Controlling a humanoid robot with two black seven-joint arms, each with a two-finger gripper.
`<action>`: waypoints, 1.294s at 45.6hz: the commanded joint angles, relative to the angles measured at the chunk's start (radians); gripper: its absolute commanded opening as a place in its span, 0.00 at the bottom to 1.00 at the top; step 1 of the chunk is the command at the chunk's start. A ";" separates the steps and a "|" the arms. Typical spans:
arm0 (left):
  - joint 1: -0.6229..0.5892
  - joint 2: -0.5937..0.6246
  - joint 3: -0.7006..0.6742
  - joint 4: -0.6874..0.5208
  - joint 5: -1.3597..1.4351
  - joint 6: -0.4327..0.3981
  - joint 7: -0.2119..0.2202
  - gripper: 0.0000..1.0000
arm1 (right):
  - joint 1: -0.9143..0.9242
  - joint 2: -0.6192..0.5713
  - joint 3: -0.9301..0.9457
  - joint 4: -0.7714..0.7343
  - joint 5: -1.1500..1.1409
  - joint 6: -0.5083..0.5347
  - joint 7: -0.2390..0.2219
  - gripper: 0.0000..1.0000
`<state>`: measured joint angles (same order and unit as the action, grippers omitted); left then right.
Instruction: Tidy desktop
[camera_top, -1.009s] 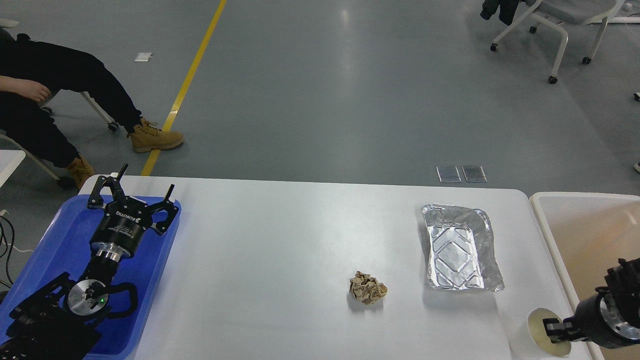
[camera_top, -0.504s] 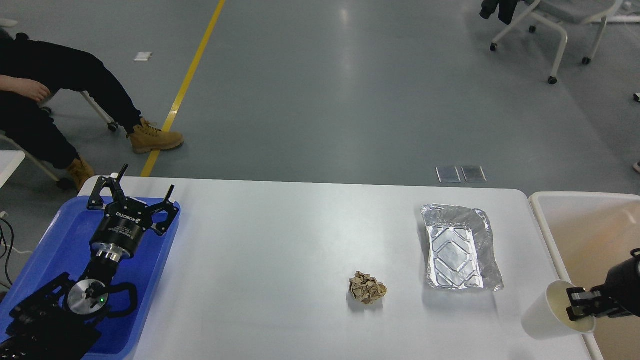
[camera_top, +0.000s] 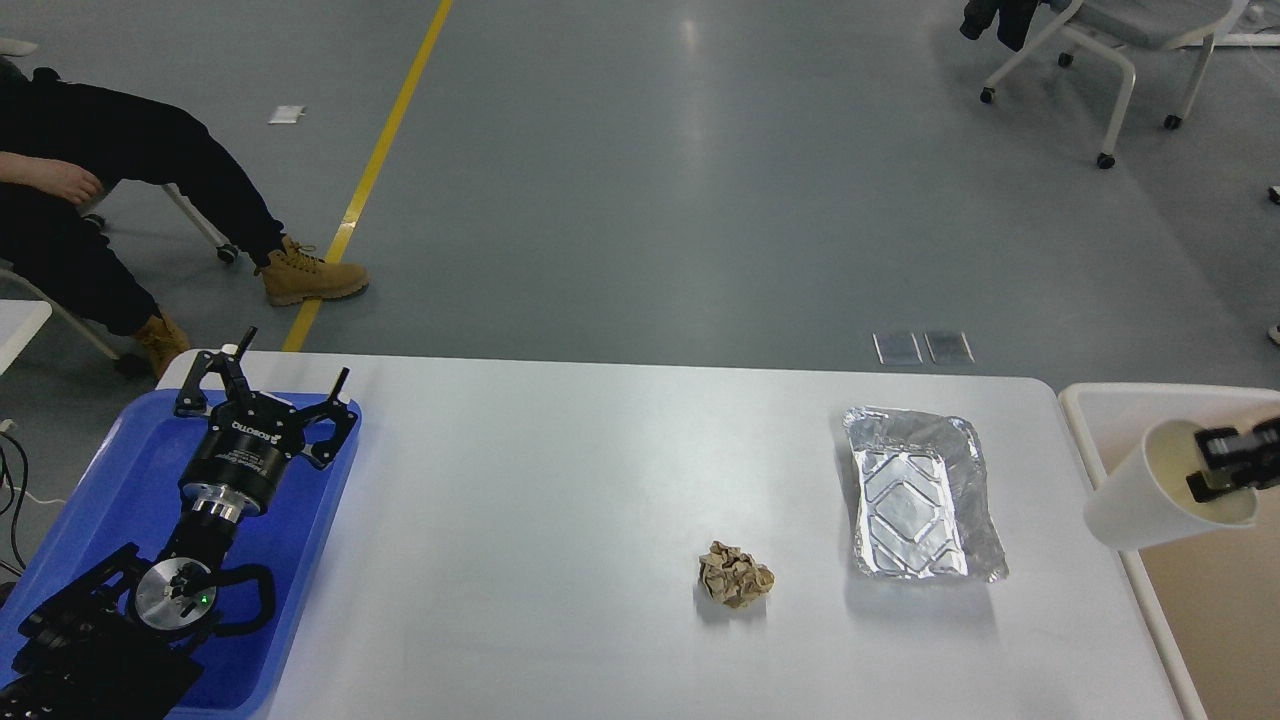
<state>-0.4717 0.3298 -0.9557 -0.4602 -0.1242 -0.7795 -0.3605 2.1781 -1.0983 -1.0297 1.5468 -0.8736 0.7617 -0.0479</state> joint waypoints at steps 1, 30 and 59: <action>0.001 0.000 0.000 0.000 0.000 0.000 0.000 0.99 | 0.232 0.043 -0.118 -0.001 0.039 0.024 0.000 0.00; 0.001 0.000 0.000 0.000 0.000 0.000 0.000 0.99 | 0.312 -0.014 -0.098 -0.322 0.096 0.024 -0.003 0.00; 0.001 0.000 0.000 0.000 0.000 0.002 -0.001 0.99 | -0.504 0.020 0.264 -0.583 0.916 -0.867 -0.010 0.00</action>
<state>-0.4709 0.3298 -0.9557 -0.4602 -0.1243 -0.7779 -0.3608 2.0296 -1.1299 -0.9724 1.0318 -0.2479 0.2341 -0.0547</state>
